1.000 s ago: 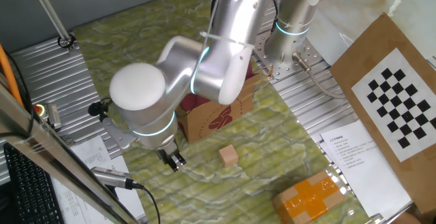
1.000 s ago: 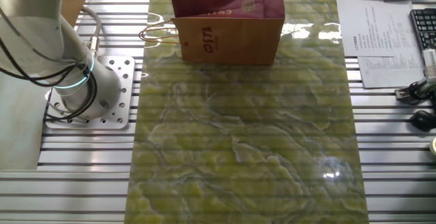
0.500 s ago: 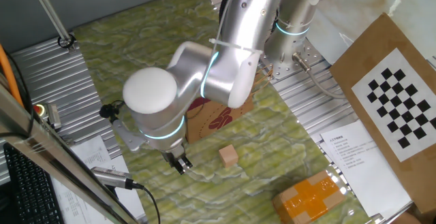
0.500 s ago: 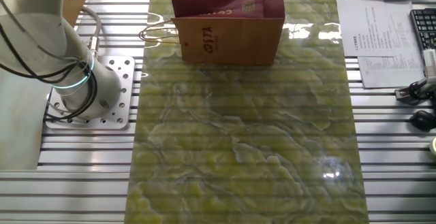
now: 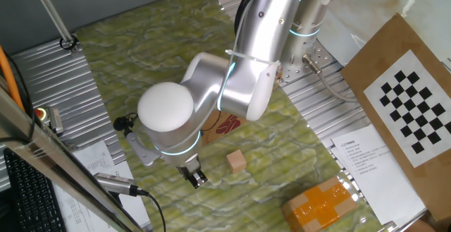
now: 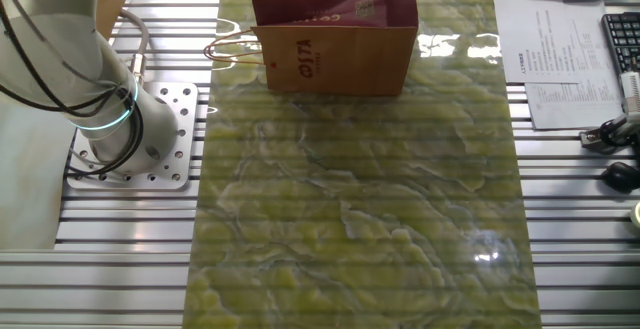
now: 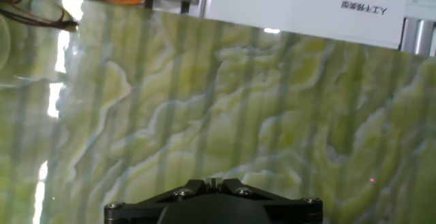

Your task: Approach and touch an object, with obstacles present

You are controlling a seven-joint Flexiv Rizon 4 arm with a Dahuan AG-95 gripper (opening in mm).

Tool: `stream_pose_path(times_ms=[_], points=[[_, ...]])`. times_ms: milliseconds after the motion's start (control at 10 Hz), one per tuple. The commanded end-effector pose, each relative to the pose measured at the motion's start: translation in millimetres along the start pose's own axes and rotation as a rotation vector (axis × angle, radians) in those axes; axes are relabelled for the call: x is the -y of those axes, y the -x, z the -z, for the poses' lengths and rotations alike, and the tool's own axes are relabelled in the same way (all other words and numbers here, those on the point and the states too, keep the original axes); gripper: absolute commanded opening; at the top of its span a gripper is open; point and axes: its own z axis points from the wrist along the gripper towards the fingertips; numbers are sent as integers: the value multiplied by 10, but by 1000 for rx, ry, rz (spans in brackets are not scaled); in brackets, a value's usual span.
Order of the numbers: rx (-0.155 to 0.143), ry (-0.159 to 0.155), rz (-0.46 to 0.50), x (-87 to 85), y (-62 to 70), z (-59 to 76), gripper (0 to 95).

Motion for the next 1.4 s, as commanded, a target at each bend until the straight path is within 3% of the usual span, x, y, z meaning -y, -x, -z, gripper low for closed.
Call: stream_pose_path(times_ms=[100,500,900,1400], points=[[4,2,-1,-12,-39,-10,0],[-5,-1,-10,-100,-221,-16,0],[-8,2,0,-30,-351,-4,0],[4,0,17,-27,-353,-6,0]])
